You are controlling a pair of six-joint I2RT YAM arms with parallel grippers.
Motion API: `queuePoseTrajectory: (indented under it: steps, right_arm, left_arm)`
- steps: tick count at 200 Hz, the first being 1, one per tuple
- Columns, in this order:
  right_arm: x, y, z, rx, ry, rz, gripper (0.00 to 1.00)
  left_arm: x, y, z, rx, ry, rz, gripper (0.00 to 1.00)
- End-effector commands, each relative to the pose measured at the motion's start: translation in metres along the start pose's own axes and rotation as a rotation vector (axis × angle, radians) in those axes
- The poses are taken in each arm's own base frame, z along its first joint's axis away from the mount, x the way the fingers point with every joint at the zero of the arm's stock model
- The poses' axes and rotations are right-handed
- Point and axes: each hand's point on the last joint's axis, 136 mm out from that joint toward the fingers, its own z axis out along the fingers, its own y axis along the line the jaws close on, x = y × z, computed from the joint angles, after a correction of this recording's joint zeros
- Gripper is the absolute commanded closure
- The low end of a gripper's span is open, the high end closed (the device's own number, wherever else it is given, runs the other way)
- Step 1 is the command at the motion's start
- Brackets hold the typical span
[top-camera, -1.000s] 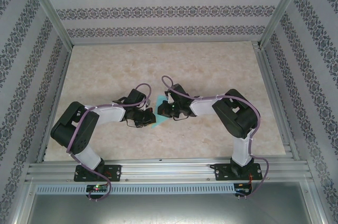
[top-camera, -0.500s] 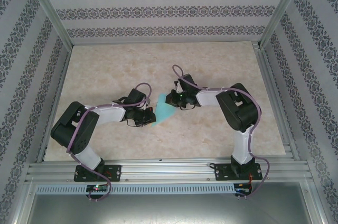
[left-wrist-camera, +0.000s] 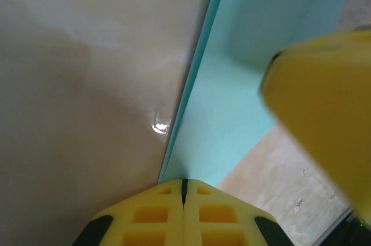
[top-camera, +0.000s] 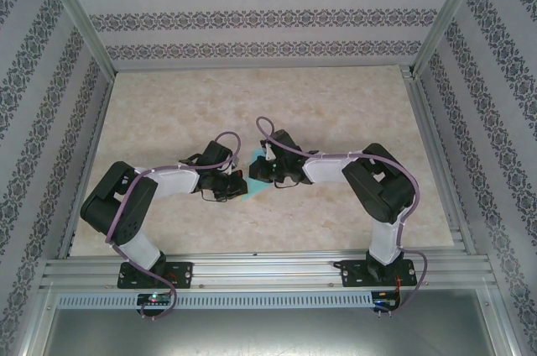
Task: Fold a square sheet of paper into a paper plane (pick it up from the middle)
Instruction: Fourth fold the wing at the center of the table.
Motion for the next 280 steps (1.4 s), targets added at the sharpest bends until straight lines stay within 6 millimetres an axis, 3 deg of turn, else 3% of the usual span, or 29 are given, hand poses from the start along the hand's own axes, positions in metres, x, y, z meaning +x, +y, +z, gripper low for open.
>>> queuePoseTrajectory:
  steps: [1, 25, 56, 84, 128, 180, 204, 233, 259, 280]
  right_arm:
    - [0.004, -0.007, 0.006, 0.010, -0.006, 0.033, 0.91]
    - [0.015, -0.028, 0.013, 0.067, 0.008, 0.062, 0.91]
    - [0.004, -0.063, 0.006, 0.176, -0.043, 0.090, 0.91]
    - [-0.025, -0.083, -0.003, 0.204, -0.104, 0.116, 0.91]
    - [-0.075, -0.095, -0.012, 0.177, -0.169, 0.141, 0.91]
    - [-0.113, -0.114, -0.035, 0.200, -0.237, 0.177, 0.89]
    - [-0.125, -0.103, -0.047, 0.154, -0.247, 0.156, 0.89]
    - [-0.127, -0.070, -0.067, 0.095, -0.247, 0.102, 0.85]
    - [-0.113, -0.053, -0.085, 0.071, -0.254, 0.085, 0.80]
    - [-0.092, -0.051, -0.090, 0.056, -0.223, 0.107, 0.73]
  left_arm:
    - [0.031, 0.042, 0.004, -0.161, 0.093, -0.050, 0.98]
    - [0.032, 0.042, 0.005, -0.162, 0.097, -0.051, 0.99]
    - [0.032, 0.043, 0.005, -0.166, 0.097, -0.050, 0.99]
    - [0.033, 0.043, 0.004, -0.163, 0.102, -0.047, 0.99]
    - [0.036, 0.044, 0.003, -0.168, 0.109, -0.043, 0.99]
    - [0.038, 0.043, 0.002, -0.165, 0.113, -0.040, 0.99]
    - [0.038, 0.038, 0.002, -0.150, 0.117, -0.027, 0.98]
    - [0.039, 0.025, 0.003, -0.107, 0.133, -0.004, 0.97]
    - [0.041, 0.000, 0.006, -0.024, 0.140, 0.001, 0.94]
    - [0.042, -0.028, 0.006, 0.047, 0.129, 0.012, 0.91]
